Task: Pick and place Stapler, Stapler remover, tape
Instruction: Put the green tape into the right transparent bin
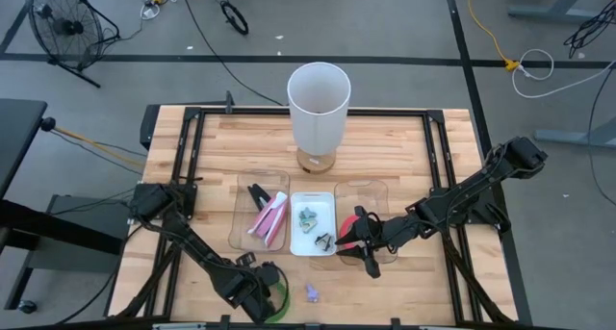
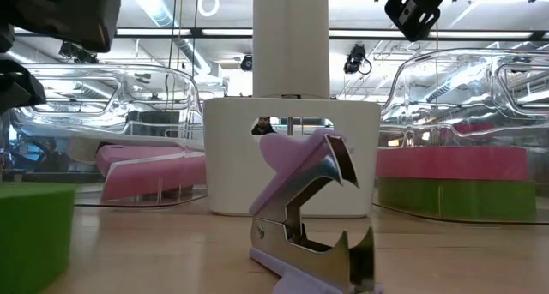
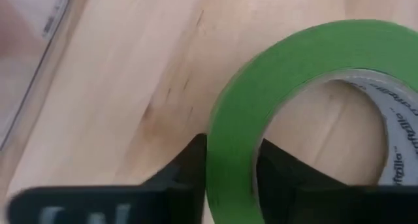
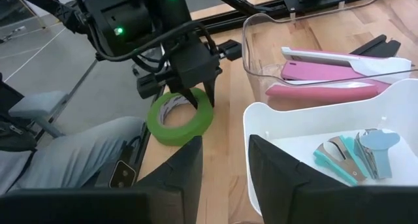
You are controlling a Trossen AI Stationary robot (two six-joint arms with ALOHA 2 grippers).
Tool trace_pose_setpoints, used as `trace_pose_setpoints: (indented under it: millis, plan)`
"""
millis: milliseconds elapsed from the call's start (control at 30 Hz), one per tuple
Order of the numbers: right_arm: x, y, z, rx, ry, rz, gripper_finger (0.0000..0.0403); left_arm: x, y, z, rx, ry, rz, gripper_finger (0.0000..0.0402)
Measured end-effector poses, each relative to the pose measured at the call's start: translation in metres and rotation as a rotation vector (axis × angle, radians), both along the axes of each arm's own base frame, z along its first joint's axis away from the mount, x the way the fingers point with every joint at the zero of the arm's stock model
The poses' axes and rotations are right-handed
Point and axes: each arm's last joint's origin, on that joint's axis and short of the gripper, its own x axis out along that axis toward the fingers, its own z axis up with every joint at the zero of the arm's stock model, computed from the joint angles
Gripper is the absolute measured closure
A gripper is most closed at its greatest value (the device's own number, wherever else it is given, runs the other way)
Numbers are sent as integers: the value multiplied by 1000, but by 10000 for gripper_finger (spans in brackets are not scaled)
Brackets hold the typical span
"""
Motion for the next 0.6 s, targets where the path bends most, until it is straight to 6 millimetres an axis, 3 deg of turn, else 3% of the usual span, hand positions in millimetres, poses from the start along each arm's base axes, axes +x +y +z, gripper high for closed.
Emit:
trace_pose_setpoints:
  millis: [33,333,600]
  plan:
    - [0,0,0,0,0,0,280,0,0,0,-5,0,-5,313]
    - [0,0,0,0,0,0,280,2,-2,5,-13,-3,-40,313]
    - [0,0,0,-1,0,0,280,15,-18,60,56,-93,-134,313]
